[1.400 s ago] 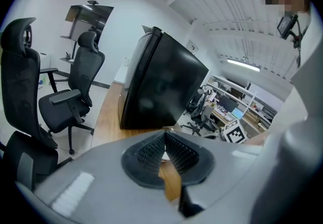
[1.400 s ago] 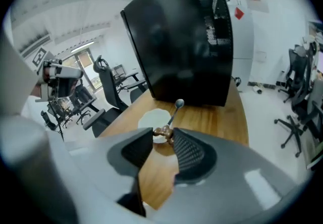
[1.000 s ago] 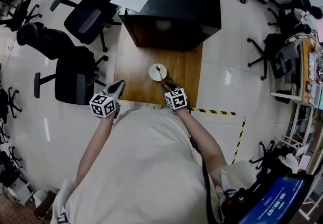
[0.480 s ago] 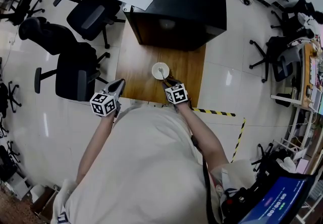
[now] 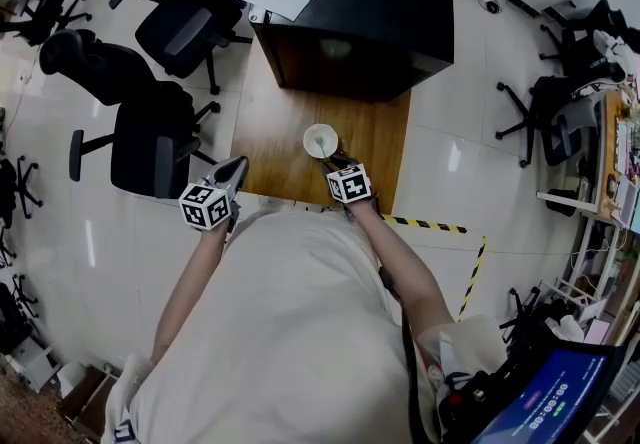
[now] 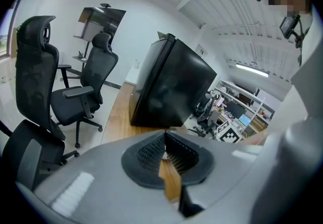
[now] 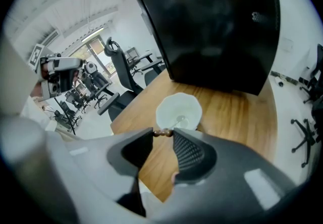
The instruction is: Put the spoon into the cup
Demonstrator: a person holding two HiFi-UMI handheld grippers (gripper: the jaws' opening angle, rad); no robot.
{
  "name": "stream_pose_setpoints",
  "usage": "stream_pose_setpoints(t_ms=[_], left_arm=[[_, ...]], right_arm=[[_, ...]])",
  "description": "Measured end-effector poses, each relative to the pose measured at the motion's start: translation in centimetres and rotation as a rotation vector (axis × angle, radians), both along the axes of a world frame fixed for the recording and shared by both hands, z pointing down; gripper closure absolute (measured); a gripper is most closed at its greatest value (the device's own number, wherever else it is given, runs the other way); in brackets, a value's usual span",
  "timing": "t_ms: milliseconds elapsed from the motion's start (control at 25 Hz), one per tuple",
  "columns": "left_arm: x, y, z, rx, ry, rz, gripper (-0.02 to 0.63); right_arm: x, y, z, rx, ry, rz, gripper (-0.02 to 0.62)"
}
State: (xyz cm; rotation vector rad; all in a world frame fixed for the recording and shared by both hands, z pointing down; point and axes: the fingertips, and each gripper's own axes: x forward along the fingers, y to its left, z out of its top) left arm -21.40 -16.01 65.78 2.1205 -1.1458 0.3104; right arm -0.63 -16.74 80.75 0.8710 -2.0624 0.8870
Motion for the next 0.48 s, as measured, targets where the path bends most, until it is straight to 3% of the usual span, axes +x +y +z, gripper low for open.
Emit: stream_pose_setpoints(t_ms=[480], left_arm=[[-0.56, 0.27, 0.07, -0.001, 0.002, -0.018, 0.606]], right_arm=[[0.07, -0.31, 1.05, -0.012, 0.008, 0.006, 0.469]])
